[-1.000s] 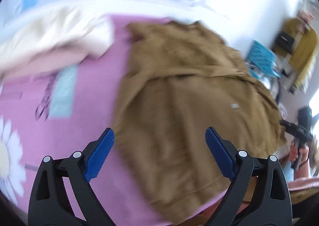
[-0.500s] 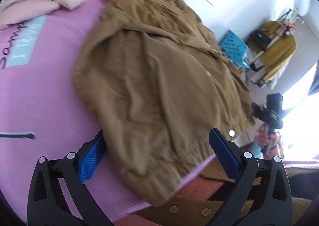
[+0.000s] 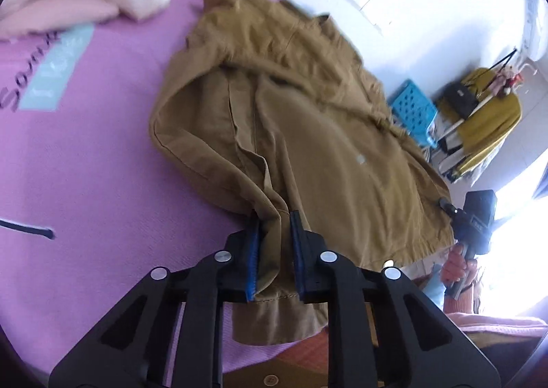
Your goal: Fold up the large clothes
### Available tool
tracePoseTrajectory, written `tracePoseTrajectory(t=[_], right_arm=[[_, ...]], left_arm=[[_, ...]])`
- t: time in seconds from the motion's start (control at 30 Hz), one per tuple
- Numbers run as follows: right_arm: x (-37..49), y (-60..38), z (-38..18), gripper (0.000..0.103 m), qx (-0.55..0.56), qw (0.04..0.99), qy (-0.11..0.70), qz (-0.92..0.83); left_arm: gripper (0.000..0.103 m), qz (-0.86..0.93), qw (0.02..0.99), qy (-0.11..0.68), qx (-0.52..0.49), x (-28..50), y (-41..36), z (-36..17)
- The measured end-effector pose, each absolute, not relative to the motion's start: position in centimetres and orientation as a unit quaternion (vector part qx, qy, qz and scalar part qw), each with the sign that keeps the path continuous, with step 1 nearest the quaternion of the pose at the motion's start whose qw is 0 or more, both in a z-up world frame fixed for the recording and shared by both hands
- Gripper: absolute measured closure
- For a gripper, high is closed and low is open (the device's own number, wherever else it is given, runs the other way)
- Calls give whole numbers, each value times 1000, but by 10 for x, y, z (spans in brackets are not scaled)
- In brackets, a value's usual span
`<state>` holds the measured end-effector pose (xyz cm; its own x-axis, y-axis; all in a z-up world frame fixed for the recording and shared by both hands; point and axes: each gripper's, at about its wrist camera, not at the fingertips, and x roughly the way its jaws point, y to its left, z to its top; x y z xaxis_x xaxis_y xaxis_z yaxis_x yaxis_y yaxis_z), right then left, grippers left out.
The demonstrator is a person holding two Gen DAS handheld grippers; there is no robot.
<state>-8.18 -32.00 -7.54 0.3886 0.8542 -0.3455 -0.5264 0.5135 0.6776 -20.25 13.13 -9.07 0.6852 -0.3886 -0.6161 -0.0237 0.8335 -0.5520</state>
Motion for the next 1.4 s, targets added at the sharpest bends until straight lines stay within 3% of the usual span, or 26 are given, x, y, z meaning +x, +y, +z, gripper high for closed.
tracePoseTrajectory(t=[0.37, 0.6, 0.67, 0.73, 0.8, 0.87, 1.0, 1.07, 1.13, 1.2, 1.27, 1.3, 1.4], right_arm=[[-138, -337, 1, 91, 252, 801, 220, 496], [-128, -339, -31, 90, 262, 792, 290, 468], [-130, -338, -36, 90, 264, 789, 292, 471], [-132, -341, -38, 89, 263, 790, 292, 470], [-132, -343, -42, 86, 263, 792, 298, 464], [-132, -341, -47, 82, 258, 789, 308, 465], [-132, -334, -72, 54, 240, 782, 357, 451], [-131, -330, -90, 51, 241, 772, 388, 442], [-133, -326, -107, 51, 246, 762, 409, 438], [-138, -322, -112, 61, 243, 757, 412, 445], [-143, -321, -107, 89, 233, 766, 401, 445], [-144, -322, -105, 92, 235, 768, 394, 447], [-145, -331, -90, 94, 264, 772, 356, 456]], left_arm=[[95, -117, 922, 248, -275, -269, 167, 6], [91, -132, 911, 295, -257, -254, 161, -21], [69, -140, 902, 321, -254, -248, 159, -40], [55, -120, 891, 361, -247, -239, 157, -64], [50, -116, 881, 386, -247, -236, 159, -82], [36, -109, 872, 405, -253, -234, 164, -99], [32, -104, 866, 416, -258, -238, 171, -113], [23, -122, 866, 416, -251, -239, 166, -113], [23, -134, 865, 422, -235, -237, 156, -113], [35, -141, 867, 423, -223, -237, 149, -111], [78, -135, 867, 425, -223, -235, 147, -107], [88, -131, 868, 421, -229, -235, 150, -104], [93, -131, 880, 383, -248, -240, 158, -82]])
